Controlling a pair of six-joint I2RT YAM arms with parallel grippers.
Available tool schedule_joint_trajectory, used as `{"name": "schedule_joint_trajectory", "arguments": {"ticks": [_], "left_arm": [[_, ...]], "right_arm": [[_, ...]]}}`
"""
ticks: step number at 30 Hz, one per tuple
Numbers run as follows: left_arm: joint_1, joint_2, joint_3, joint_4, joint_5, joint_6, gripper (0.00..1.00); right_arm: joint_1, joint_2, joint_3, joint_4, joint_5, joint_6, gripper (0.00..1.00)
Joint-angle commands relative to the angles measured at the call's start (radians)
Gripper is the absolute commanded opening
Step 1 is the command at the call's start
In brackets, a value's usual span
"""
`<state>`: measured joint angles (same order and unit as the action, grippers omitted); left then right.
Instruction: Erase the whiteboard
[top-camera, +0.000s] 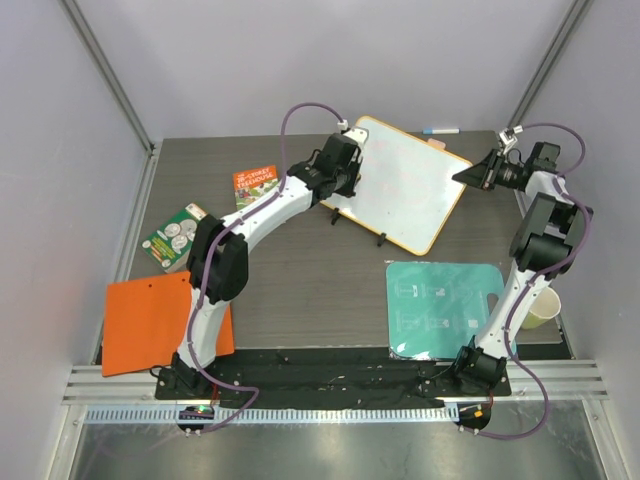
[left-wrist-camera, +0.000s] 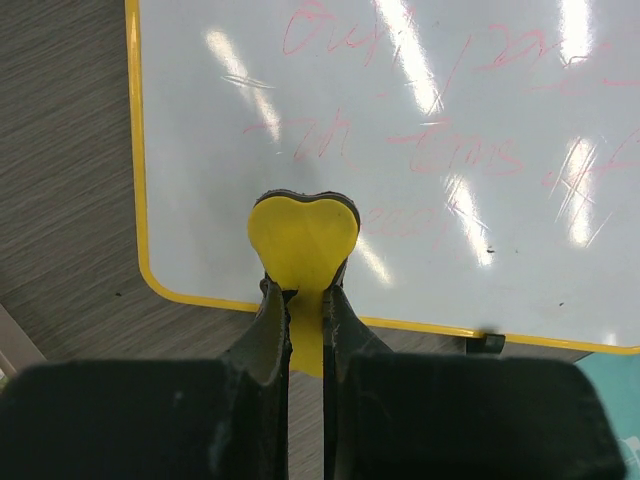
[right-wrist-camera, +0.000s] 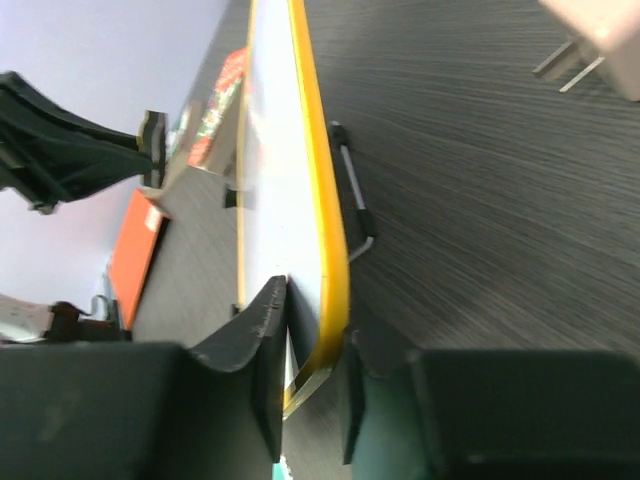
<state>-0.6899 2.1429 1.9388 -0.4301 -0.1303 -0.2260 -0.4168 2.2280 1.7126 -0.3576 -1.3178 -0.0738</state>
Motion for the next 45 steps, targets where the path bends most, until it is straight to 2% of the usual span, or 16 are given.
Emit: {"name": "schedule_joint_trajectory", "arguments": {"ticks": [1, 3, 4, 10, 13, 14, 16, 17, 19, 20, 21, 26, 30, 34, 39, 45], "left_arm": [[0.01, 0.0, 0.028, 0.044, -0.022, 0.02, 0.0], [0.012, 0.0, 0.025, 0.054, -0.022, 0.02, 0.0], [0.01, 0.003, 0.025, 0.066, -0.025, 0.02, 0.0], [0.012, 0.017, 0.022, 0.128, -0.02, 0.013, 0.0], [0.01, 0.026, -0.011, 0.188, -0.02, 0.005, 0.0], [0.01, 0.032, -0.021, 0.245, -0.028, 0.004, 0.0], [0.01, 0.043, -0.058, 0.309, -0.04, -0.004, 0.0], [0.012, 0.049, -0.067, 0.359, -0.043, -0.004, 0.0], [0.01, 0.072, -0.09, 0.402, -0.046, -0.012, 0.0], [0.009, 0.08, -0.1, 0.418, -0.049, -0.015, 0.0], [0.001, 0.089, -0.109, 0.457, -0.057, -0.018, 0.0], [-0.037, 0.084, -0.228, 0.6, -0.091, -0.019, 0.0], [-0.112, 0.077, -0.293, 0.714, -0.121, -0.015, 0.0], [-0.18, 0.117, -0.233, 0.679, -0.109, -0.009, 0.0], [-0.256, 0.173, -0.164, 0.642, -0.107, 0.03, 0.0], [-0.249, 0.233, -0.055, 0.547, -0.179, 0.004, 0.0]], "right_arm": [[0.006, -0.054, -0.019, 0.009, -0.029, -0.072, 0.18], [0.006, -0.06, -0.03, 0.008, -0.029, -0.086, 0.05], [0.006, -0.067, -0.036, 0.006, -0.024, -0.093, 0.01], [0.004, -0.119, -0.079, -0.046, 0.046, -0.222, 0.01], [0.012, -0.111, -0.025, -0.238, 0.084, -0.427, 0.01], [0.015, -0.1, 0.001, -0.38, 0.11, -0.487, 0.01], [0.018, -0.052, 0.089, -0.522, 0.123, -0.659, 0.01], [0.018, -0.033, 0.122, -0.664, 0.124, -0.722, 0.01], [0.018, 0.008, 0.22, -0.803, 0.129, -0.872, 0.01], [0.018, 0.036, 0.244, -0.898, 0.132, -0.908, 0.01], [0.018, 0.039, 0.263, -0.917, 0.138, -0.925, 0.01], [0.018, 0.001, 0.222, -0.905, 0.152, -0.946, 0.01], [0.018, -0.074, 0.144, -0.805, 0.157, -0.873, 0.01], [0.018, -0.114, 0.091, -0.698, 0.172, -0.793, 0.01], [0.018, -0.113, 0.094, -0.679, 0.181, -0.775, 0.01], [0.018, -0.111, 0.091, -0.667, 0.189, -0.762, 0.01]]}}
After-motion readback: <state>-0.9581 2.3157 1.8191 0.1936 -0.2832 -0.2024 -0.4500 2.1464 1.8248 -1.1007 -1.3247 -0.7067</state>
